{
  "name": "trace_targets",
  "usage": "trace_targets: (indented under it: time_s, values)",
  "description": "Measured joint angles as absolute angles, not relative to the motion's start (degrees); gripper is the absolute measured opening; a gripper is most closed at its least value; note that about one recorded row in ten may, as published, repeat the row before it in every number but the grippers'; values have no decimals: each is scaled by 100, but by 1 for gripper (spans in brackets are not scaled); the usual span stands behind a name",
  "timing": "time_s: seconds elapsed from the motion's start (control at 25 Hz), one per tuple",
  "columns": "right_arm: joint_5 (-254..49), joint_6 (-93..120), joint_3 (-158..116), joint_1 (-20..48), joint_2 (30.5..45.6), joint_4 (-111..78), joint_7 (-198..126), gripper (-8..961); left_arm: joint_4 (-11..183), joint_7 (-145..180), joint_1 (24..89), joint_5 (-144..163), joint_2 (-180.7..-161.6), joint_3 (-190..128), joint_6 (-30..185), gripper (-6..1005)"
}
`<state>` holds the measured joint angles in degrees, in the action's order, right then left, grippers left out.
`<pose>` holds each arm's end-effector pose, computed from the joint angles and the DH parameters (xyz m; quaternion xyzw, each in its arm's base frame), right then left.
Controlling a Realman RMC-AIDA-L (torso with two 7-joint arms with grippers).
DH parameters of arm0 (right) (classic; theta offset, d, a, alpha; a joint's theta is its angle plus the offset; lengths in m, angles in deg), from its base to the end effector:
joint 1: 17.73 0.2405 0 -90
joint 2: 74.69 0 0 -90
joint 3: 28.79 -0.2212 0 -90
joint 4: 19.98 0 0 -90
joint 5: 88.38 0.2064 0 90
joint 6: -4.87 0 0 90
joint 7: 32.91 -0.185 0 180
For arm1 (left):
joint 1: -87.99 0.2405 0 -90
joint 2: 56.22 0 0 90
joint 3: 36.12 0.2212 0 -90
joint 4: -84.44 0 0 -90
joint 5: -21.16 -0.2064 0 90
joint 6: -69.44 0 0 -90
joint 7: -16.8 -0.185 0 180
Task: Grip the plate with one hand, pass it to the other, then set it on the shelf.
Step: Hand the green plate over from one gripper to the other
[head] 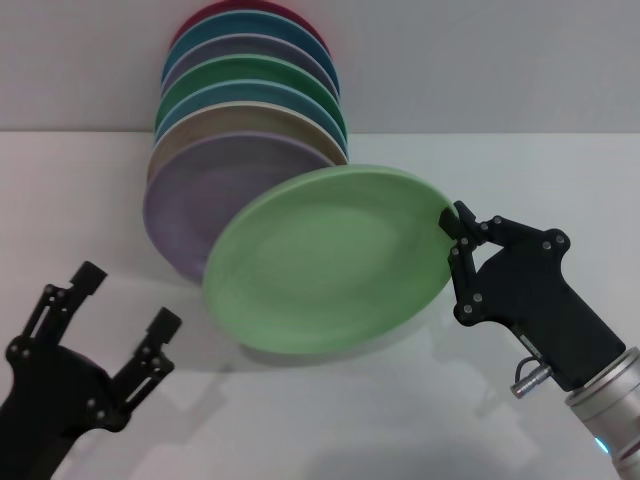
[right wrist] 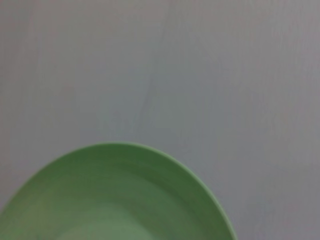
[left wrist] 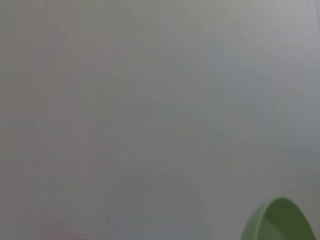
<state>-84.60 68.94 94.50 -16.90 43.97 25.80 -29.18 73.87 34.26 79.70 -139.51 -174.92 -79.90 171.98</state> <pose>0.1812 0.2776 -0.0515 -0.7890 0.0274 0.3545 0.5010 -0.2324 0.2159 -0.0183 -0.7557 -0.1147 -0.4890 0.4203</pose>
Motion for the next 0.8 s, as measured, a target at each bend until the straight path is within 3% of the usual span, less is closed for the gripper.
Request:
trace_targets:
  time_s: [0.8]
  values:
    - [-8417, 6711, 9421, -1390, 4444, 2458, -2905, 17, 6609, 2322, 8075, -13898, -17487, -7932, 15754, 869]
